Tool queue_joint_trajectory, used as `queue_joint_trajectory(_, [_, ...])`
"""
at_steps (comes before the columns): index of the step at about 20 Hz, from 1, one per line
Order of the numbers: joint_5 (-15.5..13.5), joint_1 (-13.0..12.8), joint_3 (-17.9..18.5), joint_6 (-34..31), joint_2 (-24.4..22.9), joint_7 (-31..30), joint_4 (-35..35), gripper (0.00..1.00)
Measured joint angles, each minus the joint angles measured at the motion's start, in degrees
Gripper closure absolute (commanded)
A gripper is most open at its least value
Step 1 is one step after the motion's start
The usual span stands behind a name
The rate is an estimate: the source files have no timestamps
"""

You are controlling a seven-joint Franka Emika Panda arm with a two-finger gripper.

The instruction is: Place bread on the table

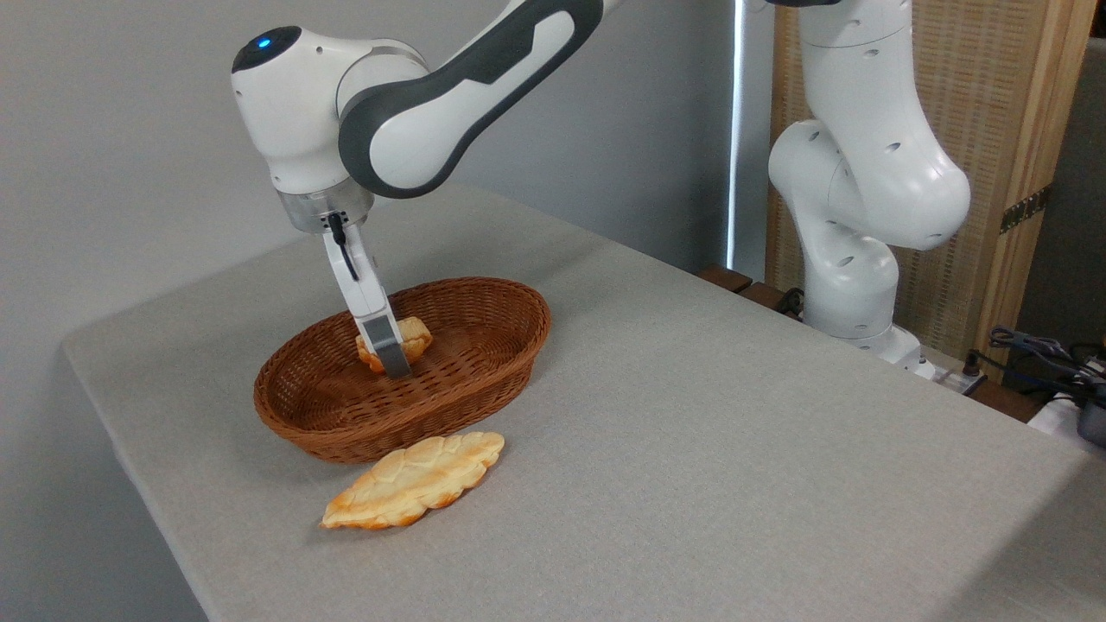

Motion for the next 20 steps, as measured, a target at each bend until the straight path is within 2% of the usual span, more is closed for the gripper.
queue_joint_trajectory(2, [0.36, 0.0, 0.01, 0.0, 0.0, -0.14, 0.0, 0.38])
queue_joint_trajectory(4, [1.86, -0.06, 0.0, 0.0, 0.0, -1.58, 0.0, 0.63])
queue_joint_trajectory(6, [2.54, -0.16, 0.0, 0.0, 0.0, -2.1, 0.0, 0.7])
queue_joint_trajectory(7, [2.62, -0.19, 0.0, 0.0, 0.0, -2.11, 0.0, 0.72])
queue_joint_trajectory(20, [2.68, -0.37, -0.01, 0.0, 0.0, -2.12, 0.0, 0.72])
